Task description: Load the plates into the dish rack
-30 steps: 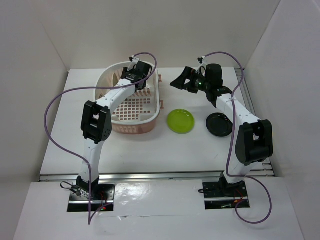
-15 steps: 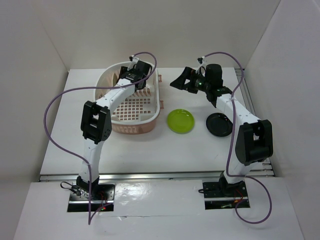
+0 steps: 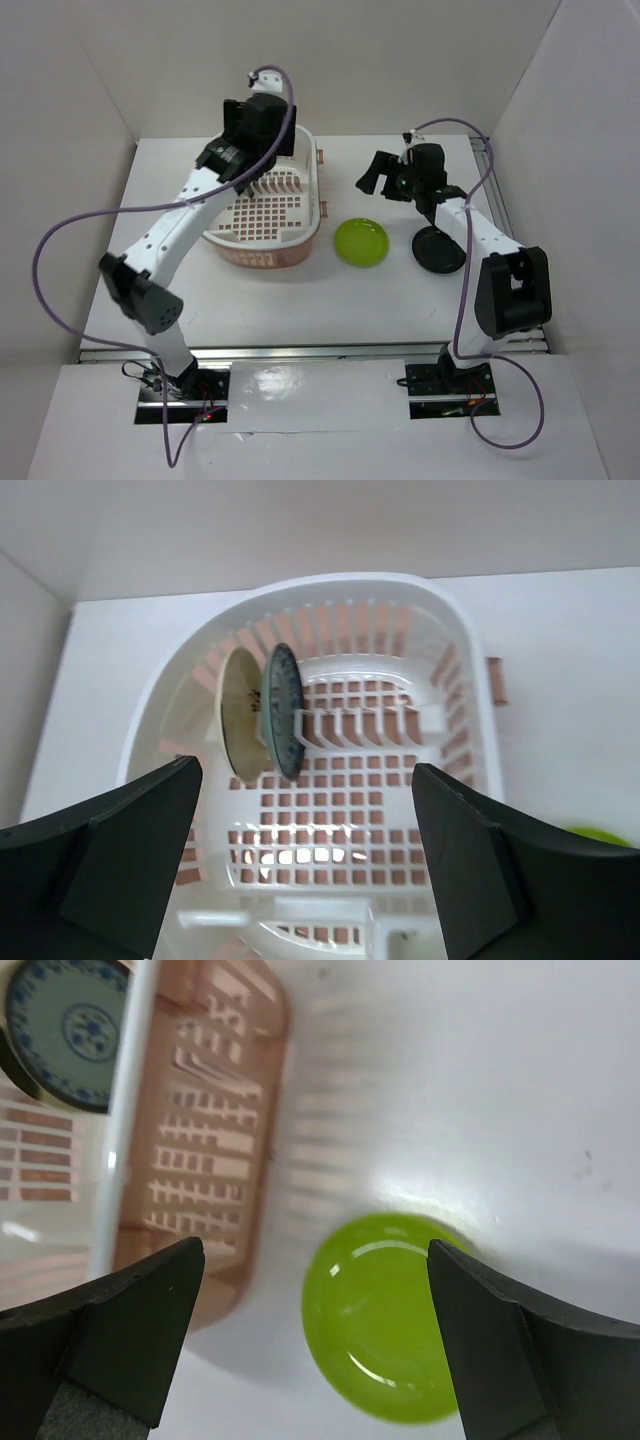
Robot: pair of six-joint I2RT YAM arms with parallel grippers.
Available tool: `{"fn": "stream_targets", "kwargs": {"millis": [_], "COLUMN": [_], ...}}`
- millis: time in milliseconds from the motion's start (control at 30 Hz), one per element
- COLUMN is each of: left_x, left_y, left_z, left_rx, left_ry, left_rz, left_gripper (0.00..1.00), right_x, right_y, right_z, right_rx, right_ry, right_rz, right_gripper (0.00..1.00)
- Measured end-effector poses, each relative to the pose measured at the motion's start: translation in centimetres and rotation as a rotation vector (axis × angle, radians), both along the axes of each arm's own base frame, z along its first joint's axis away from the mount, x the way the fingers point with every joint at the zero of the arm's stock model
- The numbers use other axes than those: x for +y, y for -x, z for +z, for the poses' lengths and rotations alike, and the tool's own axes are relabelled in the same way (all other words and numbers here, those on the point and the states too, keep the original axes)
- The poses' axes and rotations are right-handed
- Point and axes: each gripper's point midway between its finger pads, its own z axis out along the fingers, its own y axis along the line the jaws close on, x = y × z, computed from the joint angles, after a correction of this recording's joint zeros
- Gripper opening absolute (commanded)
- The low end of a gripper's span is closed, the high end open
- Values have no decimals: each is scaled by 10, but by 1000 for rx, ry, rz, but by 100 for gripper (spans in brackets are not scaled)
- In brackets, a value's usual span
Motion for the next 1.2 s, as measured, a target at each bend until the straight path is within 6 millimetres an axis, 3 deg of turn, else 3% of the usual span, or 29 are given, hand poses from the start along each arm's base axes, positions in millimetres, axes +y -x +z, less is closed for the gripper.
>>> {"fn": "stream_targets", "kwargs": {"millis": [133,233,367,600,700,867,1000,1200], "left_x": [0,-4,-21,-49,-59,-80,-95,-100], "left_y": [40,68,96,119,130,151,163,168], "left_z": [31,36,27,-2,-3,13,17,18], "left_rx": [-32,-25,22,135,160,151,153,160], "left_ry": [121,200,294,378,421,474,487,492], "left_rz": [-131,-234,-360,-513,-569,-674,-737,-763], "left_gripper": [100,100,100,100,100,100,100,100], "right_x": [-17,-27,-33,-37,-36,-27,-18,-17], "right_y": [22,33,65,120,140,163,166,146], "right_z": [-16,-21,-28,-32,-51,-90,-105,-120], "right_rx": [62,99,134,151,194,287,298,281], "right_ry": [14,33,41,15,1,-8,-19,-13], "right_rz": [-29,-46,-50,-85,-97,-122,-132,-199], "right_gripper": [98,97,96,92,90,88,88,87]}}
